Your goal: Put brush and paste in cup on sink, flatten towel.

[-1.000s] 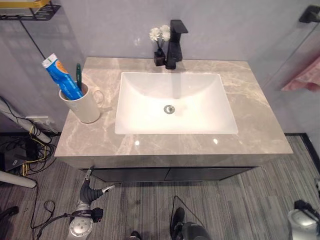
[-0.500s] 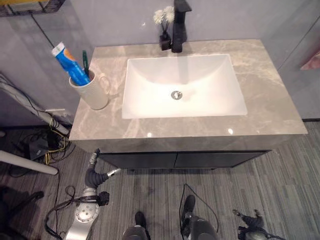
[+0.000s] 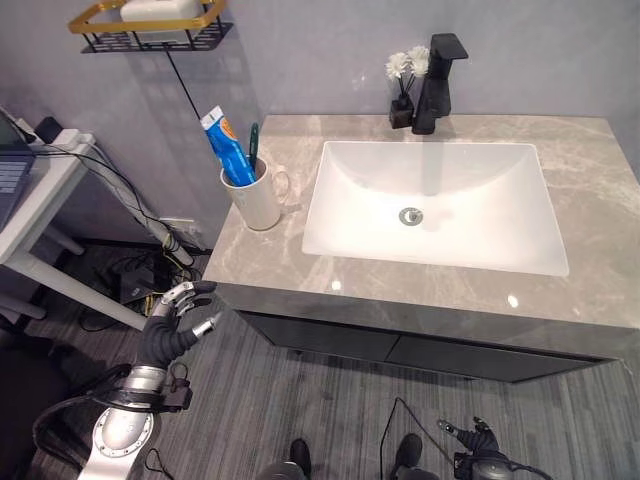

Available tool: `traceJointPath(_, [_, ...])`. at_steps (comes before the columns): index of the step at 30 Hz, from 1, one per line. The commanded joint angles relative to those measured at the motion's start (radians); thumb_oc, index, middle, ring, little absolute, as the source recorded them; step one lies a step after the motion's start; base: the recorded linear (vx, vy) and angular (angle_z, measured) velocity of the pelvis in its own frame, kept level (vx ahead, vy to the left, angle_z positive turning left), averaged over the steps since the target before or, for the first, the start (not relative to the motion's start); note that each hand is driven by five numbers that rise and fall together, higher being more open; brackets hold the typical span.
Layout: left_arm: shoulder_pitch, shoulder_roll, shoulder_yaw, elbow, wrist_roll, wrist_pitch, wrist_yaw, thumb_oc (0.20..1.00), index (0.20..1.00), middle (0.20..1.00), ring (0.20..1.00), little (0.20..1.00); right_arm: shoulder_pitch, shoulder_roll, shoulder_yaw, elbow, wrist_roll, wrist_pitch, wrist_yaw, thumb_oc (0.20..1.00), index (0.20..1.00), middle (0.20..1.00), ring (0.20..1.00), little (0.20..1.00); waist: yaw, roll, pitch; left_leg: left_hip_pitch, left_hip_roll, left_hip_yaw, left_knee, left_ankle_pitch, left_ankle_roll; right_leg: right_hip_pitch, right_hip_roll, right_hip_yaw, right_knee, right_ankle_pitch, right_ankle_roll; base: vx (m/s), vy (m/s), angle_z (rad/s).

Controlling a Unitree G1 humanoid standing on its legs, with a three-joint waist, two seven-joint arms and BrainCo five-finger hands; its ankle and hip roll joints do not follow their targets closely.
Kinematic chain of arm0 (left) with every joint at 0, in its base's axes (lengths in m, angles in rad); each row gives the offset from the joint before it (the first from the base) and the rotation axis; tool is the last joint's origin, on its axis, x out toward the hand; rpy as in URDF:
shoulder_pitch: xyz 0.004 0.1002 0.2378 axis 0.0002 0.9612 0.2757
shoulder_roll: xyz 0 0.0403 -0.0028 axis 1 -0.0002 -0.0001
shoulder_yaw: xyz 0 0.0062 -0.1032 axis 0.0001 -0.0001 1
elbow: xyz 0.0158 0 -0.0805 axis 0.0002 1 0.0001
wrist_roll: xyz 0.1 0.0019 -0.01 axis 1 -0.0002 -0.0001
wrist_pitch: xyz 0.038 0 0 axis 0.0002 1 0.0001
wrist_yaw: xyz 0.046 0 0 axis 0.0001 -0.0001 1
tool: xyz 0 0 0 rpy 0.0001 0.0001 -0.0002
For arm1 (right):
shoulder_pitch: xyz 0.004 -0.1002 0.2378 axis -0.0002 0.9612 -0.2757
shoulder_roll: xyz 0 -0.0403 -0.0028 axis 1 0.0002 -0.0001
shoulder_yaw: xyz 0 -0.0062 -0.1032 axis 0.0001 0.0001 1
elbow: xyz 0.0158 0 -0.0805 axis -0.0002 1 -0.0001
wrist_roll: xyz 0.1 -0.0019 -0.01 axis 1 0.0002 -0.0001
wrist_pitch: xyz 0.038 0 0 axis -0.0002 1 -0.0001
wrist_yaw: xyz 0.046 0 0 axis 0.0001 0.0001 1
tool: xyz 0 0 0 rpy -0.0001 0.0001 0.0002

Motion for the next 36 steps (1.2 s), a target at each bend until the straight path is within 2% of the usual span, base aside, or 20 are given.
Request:
traceJointPath(1, [-0.040, 0.042, 0.060, -0.134, -0.074, -0.058, -0.044, 0.200, 0.200, 0.200, 0.200, 0.200, -0.029, -0.009, -0.010, 0.031, 0.014, 0.003, 0.011, 1.000, 1.000, 1.000, 1.000, 1.000, 0.002, -0.037, 0.007, -0.088, 0.037, -0.054, -0.015, 0.112, -0.054, 0.032, -0.087, -0.018, 0.054, -0.035, 0.068, 0.00, -0.017, 0.10])
traceJointPath(8, [-0.088, 0.022, 0.078, -0.112, -0.100, -0.047, -0.040, 0.200, 0.200, 0.200, 0.200, 0.200, -0.014, -0.012, -0.046, 0.057, 0.038, 0.007, 0.023, 1.000, 1.000, 1.000, 1.000, 1.000, -0.010, -0.033, 0.012, -0.111, 0.038, -0.048, -0.015, 0.118, -0.060, 0.017, -0.085, -0.007, 0.021, -0.011, 0.076, 0.00, 0.000, 0.00])
traceJointPath(14, [-0.146, 0.006, 0.086, -0.001, -0.164, -0.032, -0.039, 0.200, 0.200, 0.200, 0.200, 0.200, -0.015, -0.033, -0.066, 0.072, 0.040, 0.015, 0.028, 1.000, 1.000, 1.000, 1.000, 1.000, -0.034, -0.019, 0.020, -0.145, 0.036, -0.022, -0.015, 0.128, -0.065, -0.032, -0.099, 0.031, 0.006, 0.010, 0.087, -0.01, 0.015, -0.08])
traceJointPath(21, [-0.265, -0.021, 0.047, 0.149, -0.204, -0.011, 0.008, 0.200, 0.200, 0.200, 0.200, 0.200, -0.040, -0.039, -0.043, 0.053, 0.031, 0.018, 0.019, 1.000, 1.000, 1.000, 1.000, 1.000, -0.067, -0.009, 0.040, -0.187, 0.040, 0.001, -0.015, 0.144, -0.066, -0.094, -0.101, 0.067, 0.006, 0.028, 0.088, 0.02, 0.010, -0.16])
traceJointPath(28, [-0.416, 0.004, 0.025, 0.239, -0.225, -0.008, 0.056, 0.200, 0.200, 0.200, 0.200, 0.200, -0.086, -0.037, -0.005, 0.023, 0.031, 0.017, 0.015, 1.000, 1.000, 1.000, 1.000, 1.000, -0.099, -0.006, 0.055, -0.228, 0.042, 0.012, -0.015, 0.155, -0.065, -0.146, -0.104, 0.093, 0.006, 0.041, 0.093, 0.05, 0.007, -0.08])
traceJointPath(36, [-0.520, 0.037, 0.031, 0.296, -0.240, -0.009, 0.115, 0.200, 0.200, 0.200, 0.200, 0.200, -0.104, -0.045, 0.007, 0.016, 0.035, 0.016, 0.007, 1.000, 1.000, 1.000, 1.000, 1.000, -0.110, -0.008, 0.066, -0.253, 0.042, 0.017, -0.015, 0.159, -0.067, -0.173, -0.107, 0.104, 0.006, 0.051, 0.098, 0.03, -0.002, -0.05])
